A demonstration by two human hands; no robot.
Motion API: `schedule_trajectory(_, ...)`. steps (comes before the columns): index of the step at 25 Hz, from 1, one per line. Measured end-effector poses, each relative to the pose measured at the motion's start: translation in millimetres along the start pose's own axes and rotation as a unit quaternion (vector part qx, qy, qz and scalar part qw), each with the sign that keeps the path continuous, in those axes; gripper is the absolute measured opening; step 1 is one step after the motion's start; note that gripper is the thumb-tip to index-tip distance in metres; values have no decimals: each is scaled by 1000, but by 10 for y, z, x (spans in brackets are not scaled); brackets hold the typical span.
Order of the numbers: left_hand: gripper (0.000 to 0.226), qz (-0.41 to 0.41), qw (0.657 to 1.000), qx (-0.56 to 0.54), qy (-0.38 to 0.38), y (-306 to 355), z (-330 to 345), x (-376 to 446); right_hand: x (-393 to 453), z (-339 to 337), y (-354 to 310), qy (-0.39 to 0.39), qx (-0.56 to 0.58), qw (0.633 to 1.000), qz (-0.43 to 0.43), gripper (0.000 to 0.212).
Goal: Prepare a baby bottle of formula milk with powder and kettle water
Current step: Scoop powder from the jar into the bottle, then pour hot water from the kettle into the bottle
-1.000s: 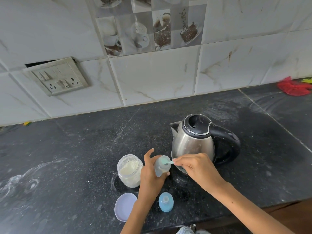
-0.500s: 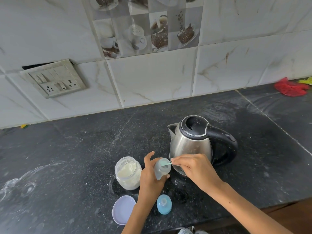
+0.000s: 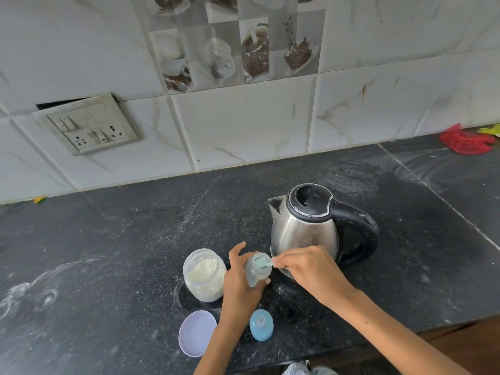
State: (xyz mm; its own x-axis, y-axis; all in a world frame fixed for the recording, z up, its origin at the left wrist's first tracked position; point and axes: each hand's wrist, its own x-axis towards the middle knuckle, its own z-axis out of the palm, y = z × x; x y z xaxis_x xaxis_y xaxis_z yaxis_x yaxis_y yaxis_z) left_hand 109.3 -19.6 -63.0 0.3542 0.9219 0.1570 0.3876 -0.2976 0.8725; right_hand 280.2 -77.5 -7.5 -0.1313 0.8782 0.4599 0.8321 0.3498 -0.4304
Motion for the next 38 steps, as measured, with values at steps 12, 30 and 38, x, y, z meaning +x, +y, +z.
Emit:
schedule_trajectory(12,86,-44,998,-38,37,28,116,-100,-52,-21,-124,115,153,960,205,13)
schedule_trajectory(30,22,-46,987,10,155,75,-753,-865,733,916,-638,50,189,957,215,7)
schedule_trajectory(38,36,-2,998,-12,62,55,-554,-732,357,560,-579,94,209,941,248,11)
